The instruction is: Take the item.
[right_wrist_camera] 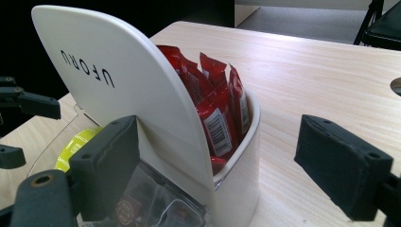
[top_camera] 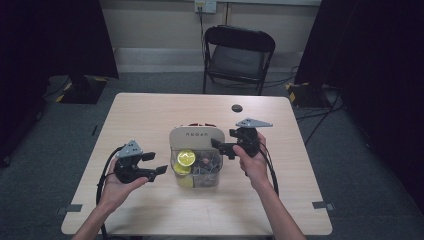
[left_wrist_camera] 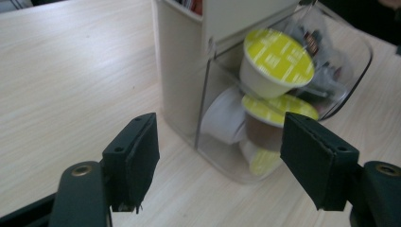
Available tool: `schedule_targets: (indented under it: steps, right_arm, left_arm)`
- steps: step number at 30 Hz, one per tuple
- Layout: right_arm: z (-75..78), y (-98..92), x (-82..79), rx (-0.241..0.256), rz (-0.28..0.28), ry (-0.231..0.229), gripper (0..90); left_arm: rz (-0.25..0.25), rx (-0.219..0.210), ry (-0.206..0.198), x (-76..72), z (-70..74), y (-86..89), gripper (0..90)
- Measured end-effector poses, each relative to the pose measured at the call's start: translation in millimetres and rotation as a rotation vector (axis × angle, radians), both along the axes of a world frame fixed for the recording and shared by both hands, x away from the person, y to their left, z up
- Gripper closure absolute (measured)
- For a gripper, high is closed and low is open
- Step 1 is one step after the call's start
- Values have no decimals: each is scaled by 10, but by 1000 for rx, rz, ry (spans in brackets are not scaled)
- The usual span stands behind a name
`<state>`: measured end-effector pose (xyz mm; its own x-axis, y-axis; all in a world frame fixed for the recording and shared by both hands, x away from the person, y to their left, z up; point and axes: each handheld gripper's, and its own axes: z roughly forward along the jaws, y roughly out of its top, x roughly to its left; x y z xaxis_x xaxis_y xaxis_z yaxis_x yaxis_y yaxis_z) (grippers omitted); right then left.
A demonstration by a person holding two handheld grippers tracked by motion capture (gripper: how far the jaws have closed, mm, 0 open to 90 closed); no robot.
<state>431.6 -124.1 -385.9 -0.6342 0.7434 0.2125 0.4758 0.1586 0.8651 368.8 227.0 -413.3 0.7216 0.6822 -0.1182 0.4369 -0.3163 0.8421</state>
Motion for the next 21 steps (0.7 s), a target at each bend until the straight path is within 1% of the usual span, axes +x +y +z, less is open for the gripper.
schedule_targets:
  steps: [1, 3, 5, 6, 7, 8, 11, 14, 15, 16, 18, 20, 21]
  right_arm:
    - [-1, 3, -1, -1, 0, -1, 140]
    - [0, 7, -4, -4, 0, -2, 141]
    - [1, 7, -5, -4, 0, -1, 141]
    - [2, 6, -6, -4, -1, -1, 141]
    - [2, 6, -7, -4, -1, -1, 141]
    - [1, 5, -6, -4, -2, -1, 140]
    - [2, 6, -10, -7, -2, -1, 143]
    - [2, 0, -10, -7, -3, -2, 142]
    - [1, -3, -11, -7, -4, 0, 141]
    - [0, -6, -9, -7, -2, 0, 141]
    - [-2, -8, -8, -6, -2, 0, 140]
    - [-4, -7, -7, -7, -1, -1, 140]
    - [-4, -5, -8, -9, -2, 1, 140]
  left_arm:
    - [-8, 4, -7, 12, 21, -19, 285]
    - [-19, -10, -12, 30, 60, -70, 285]
    - [-29, -22, -28, 36, 83, -134, 289]
    - [-29, -22, -28, 36, 83, -134, 289]
    - [-46, -21, -28, 44, 98, -203, 289]
    - [-53, -18, -26, 43, 105, -235, 289]
    - [-63, -34, -25, 41, 134, -293, 291]
    - [-64, -26, -33, 38, 157, -331, 303]
    - [-71, -22, -45, 36, 173, -362, 309]
    - [-75, -27, -47, 37, 171, -379, 311]
    - [-81, -24, -38, 48, 155, -416, 334]
    - [-87, -19, -43, 55, 145, -430, 334]
    - [-81, -20, -45, 65, 135, -453, 332]
